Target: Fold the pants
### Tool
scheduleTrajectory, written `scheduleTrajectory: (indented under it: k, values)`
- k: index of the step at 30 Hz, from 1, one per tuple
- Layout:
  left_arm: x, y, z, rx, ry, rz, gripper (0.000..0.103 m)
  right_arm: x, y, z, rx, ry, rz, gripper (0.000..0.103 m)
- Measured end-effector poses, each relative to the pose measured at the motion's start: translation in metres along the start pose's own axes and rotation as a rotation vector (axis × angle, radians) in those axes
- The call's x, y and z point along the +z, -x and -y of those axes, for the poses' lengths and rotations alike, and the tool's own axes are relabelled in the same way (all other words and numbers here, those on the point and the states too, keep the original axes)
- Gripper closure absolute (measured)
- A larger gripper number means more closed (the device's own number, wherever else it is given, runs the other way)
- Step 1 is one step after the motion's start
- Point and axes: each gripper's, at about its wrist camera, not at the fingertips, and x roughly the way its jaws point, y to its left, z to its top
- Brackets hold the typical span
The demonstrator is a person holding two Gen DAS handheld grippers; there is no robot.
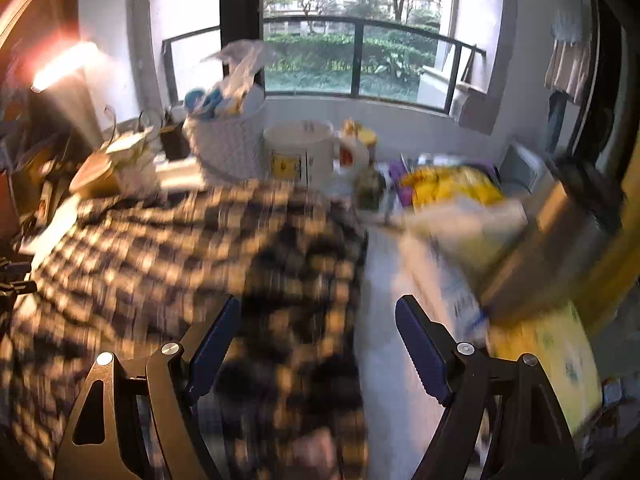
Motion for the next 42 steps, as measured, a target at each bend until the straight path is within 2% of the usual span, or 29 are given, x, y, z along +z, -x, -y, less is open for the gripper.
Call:
scheduleTrajectory:
  k: [1, 4, 5, 7, 8, 10, 12, 13, 14, 15, 16, 17, 19, 20, 23, 27, 30, 32, 34, 35, 36, 37, 38, 39, 40, 42]
  values:
    - [-0.008, 0.005, 0.009, -0.039, -0.015, -0.005, 0.031, -0.008, 0.003, 0.001, 0.0, -0.003, -0.011, 0.021]
    - [-0.023, 0.011, 0.029, -0.093, -0.053, -0.031, 0.03, -0.036, 0.014, 0.006, 0.0, -0.028, -0.044, 0.021]
    - [-0.027, 0.008, 0.035, -0.092, -0.067, -0.047, 0.03, -0.047, 0.017, 0.008, 0.005, -0.044, -0.056, 0.021]
    - [-0.035, -0.006, 0.045, -0.042, -0.088, -0.092, 0.03, -0.061, 0.018, 0.009, 0.01, -0.066, -0.077, 0.021]
    - [-0.037, -0.005, 0.049, -0.017, -0.104, -0.065, 0.029, -0.067, 0.018, 0.01, 0.015, -0.073, -0.085, 0.021]
    - [-0.041, -0.006, 0.057, 0.001, -0.104, -0.06, 0.029, -0.076, 0.018, 0.007, 0.023, -0.076, -0.095, 0.021]
    - [-0.044, -0.005, 0.062, 0.009, -0.116, -0.041, 0.034, -0.084, 0.021, 0.003, 0.034, -0.068, -0.095, 0.021]
    - [-0.046, -0.005, 0.064, 0.031, -0.133, -0.022, 0.051, -0.088, 0.021, 0.001, 0.038, -0.059, -0.099, 0.021]
    - [-0.047, -0.003, 0.064, 0.053, -0.146, -0.005, 0.08, -0.092, 0.019, -0.002, 0.034, -0.051, -0.106, 0.022]
    - [-0.046, -0.001, 0.063, 0.05, -0.142, -0.001, 0.092, -0.094, 0.017, -0.003, 0.028, -0.044, -0.114, 0.022]
    - [-0.046, 0.0, 0.062, 0.045, -0.135, -0.003, 0.098, -0.098, 0.014, -0.005, 0.027, -0.035, -0.125, 0.032]
    - [-0.045, 0.001, 0.061, 0.058, -0.136, 0.011, 0.099, -0.101, 0.011, -0.008, 0.035, -0.03, -0.138, 0.05]
    - [-0.041, 0.0, 0.056, 0.101, -0.143, 0.036, 0.1, -0.104, 0.011, -0.012, 0.025, -0.018, -0.13, 0.065]
    - [-0.039, -0.001, 0.053, 0.113, -0.137, 0.044, 0.1, -0.104, 0.012, -0.012, 0.033, -0.019, -0.13, 0.078]
    - [-0.025, 0.002, 0.043, 0.148, -0.116, 0.093, 0.1, -0.1, 0.02, -0.014, 0.033, -0.036, -0.101, 0.086]
    - [0.006, 0.007, 0.032, 0.182, -0.126, 0.162, 0.1, -0.087, 0.044, -0.009, 0.022, -0.083, -0.017, 0.087]
    - [0.03, 0.003, 0.024, 0.202, -0.134, 0.198, 0.1, -0.082, 0.053, 0.002, 0.007, -0.125, 0.005, 0.087]
    - [0.044, -0.004, 0.018, 0.195, -0.132, 0.196, 0.1, -0.086, 0.046, 0.014, -0.033, -0.138, -0.008, 0.087]
    - [0.053, -0.016, 0.013, 0.177, -0.125, 0.15, 0.098, -0.094, 0.03, 0.026, -0.053, -0.16, -0.051, 0.087]
    - [0.054, -0.019, 0.013, 0.177, -0.123, 0.126, 0.097, -0.103, 0.018, 0.036, -0.09, -0.186, -0.098, 0.085]
    - [0.052, -0.021, 0.013, 0.18, -0.13, 0.104, 0.097, -0.107, 0.017, 0.041, -0.083, -0.206, -0.091, 0.078]
    - [0.047, -0.02, 0.015, 0.184, -0.136, 0.096, 0.092, -0.109, 0.021, 0.044, -0.079, -0.221, -0.078, 0.064]
    - [0.042, -0.018, 0.016, 0.188, -0.139, 0.088, 0.076, -0.11, 0.027, 0.045, -0.109, -0.221, -0.078, 0.048]
    - [0.034, -0.012, 0.016, 0.187, -0.133, 0.083, 0.065, -0.111, 0.033, 0.044, -0.132, -0.214, -0.07, 0.039]
    - [0.026, -0.004, 0.015, 0.176, -0.115, 0.089, 0.048, -0.111, 0.038, 0.044, -0.144, -0.2, -0.053, 0.034]
    - [0.005, 0.017, 0.016, 0.126, -0.072, 0.117, 0.044, -0.112, 0.052, 0.046, -0.129, -0.198, -0.027, 0.034]
